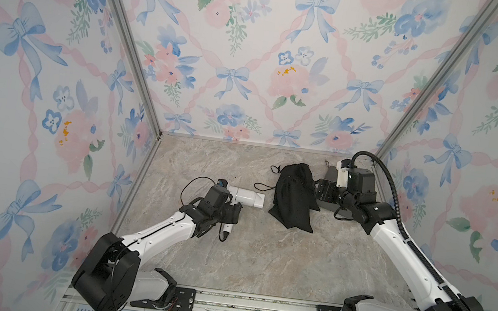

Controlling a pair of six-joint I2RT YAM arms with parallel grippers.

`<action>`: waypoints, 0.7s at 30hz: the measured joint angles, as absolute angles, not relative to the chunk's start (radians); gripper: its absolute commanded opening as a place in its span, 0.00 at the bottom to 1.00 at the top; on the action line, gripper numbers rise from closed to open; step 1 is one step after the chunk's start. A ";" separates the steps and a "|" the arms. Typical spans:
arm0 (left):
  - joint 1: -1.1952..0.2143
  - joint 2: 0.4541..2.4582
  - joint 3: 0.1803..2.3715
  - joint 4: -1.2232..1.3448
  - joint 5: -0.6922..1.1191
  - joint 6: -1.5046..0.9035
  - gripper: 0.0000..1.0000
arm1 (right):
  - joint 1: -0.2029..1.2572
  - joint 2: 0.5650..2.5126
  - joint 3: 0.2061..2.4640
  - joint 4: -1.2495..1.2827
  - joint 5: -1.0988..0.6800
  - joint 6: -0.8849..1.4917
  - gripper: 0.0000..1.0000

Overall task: Pack away hair dryers
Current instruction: Pick up the hair dryer from the center of the board.

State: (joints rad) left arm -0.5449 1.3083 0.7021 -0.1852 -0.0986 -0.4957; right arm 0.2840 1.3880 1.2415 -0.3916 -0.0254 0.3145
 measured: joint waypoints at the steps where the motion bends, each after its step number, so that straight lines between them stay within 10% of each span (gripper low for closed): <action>1: -0.556 1.326 0.702 -0.186 -0.109 -0.500 0.91 | 0.284 1.381 1.241 -0.391 -0.030 0.315 0.91; 13: -0.621 1.542 0.747 -0.200 -0.187 -0.510 0.83 | 0.285 1.298 1.188 -0.398 -0.049 0.314 0.91; 21: -0.620 1.611 0.790 -0.200 -0.210 -0.499 0.53 | 0.283 1.247 1.167 -0.420 -0.049 0.314 0.92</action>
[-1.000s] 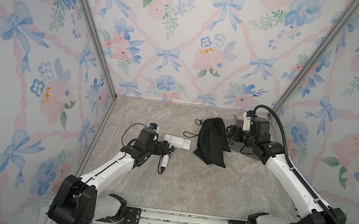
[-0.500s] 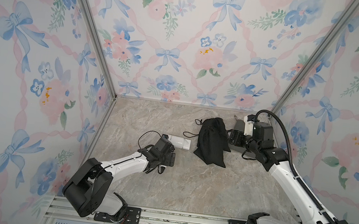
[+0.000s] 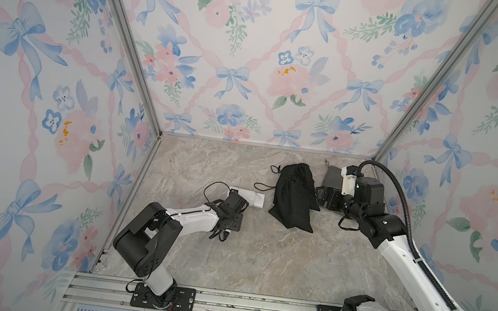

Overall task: Pack away hair dryers
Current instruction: Pick up the hair dryer from the center of the board.

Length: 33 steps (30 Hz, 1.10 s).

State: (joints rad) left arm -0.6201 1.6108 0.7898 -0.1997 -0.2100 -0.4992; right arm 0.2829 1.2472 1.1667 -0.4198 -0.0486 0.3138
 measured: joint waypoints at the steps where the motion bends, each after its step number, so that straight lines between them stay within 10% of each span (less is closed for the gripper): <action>1: -0.619 1.611 0.791 -0.200 -0.210 -0.497 0.47 | 0.283 1.241 1.167 -0.421 -0.049 0.314 0.92; 11: -0.595 1.533 0.807 -0.266 -0.197 -0.393 0.24 | 0.283 1.202 1.167 -0.434 -0.050 0.315 0.92; 33: -0.903 1.256 1.037 -0.308 -0.231 0.165 0.24 | 0.281 1.134 1.245 -0.525 -0.355 0.190 0.99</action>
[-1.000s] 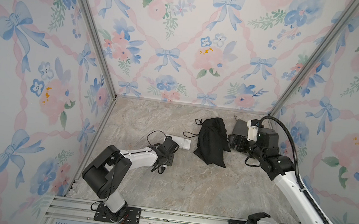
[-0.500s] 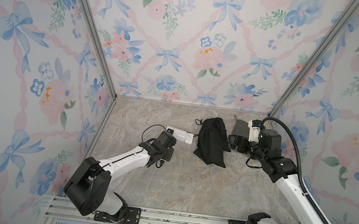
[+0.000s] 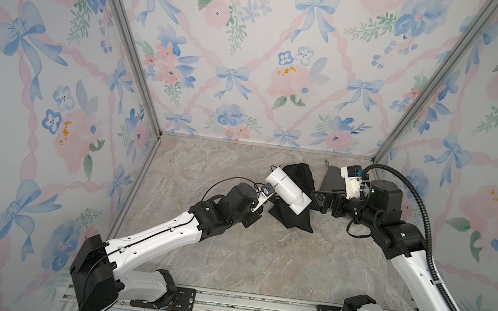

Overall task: Pack away hair dryers
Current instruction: Pick up the hair dryer from the center of the board, then fold the hair dryer.

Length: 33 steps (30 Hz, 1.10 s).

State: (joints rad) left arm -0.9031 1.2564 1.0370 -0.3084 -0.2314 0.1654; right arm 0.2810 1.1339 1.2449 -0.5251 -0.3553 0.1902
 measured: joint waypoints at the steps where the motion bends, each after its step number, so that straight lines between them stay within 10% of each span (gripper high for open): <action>1: -0.925 1.269 1.055 -0.307 -0.232 0.186 0.24 | 0.278 1.131 1.253 -0.531 -0.376 0.181 0.99; 33: -1.112 1.375 1.206 -0.136 -0.306 0.502 0.27 | 0.101 1.205 1.407 -0.611 -0.855 0.125 0.98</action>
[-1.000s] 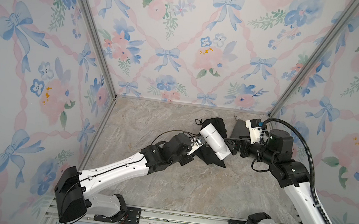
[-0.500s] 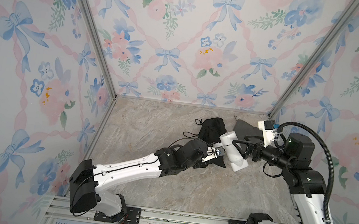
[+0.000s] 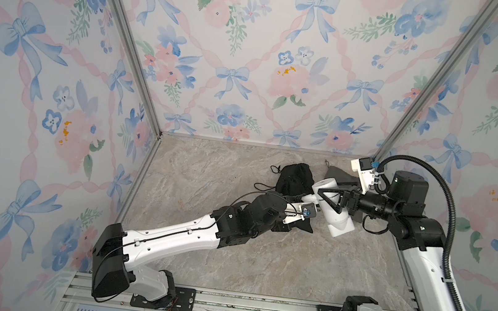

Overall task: Pack away hair dryers
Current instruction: Fold the hair dryer.

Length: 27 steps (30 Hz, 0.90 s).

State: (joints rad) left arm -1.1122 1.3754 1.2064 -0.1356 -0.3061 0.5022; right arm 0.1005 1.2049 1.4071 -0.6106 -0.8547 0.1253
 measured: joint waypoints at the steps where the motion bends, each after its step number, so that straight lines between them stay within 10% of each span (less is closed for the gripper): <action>1: -1.112 1.375 1.206 -0.135 -0.306 0.504 0.27 | 0.104 1.214 1.415 -0.612 -0.858 0.123 0.98; 27: -1.013 1.435 1.291 -0.173 -0.205 0.542 0.25 | 0.149 1.320 1.500 -0.682 -0.840 -0.002 0.45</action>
State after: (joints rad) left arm -1.0130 1.4349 1.2907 -0.1734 -0.2050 0.5423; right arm 0.1493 1.3205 1.4998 -0.6815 -0.8398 -0.0021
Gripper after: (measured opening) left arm 0.385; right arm 0.705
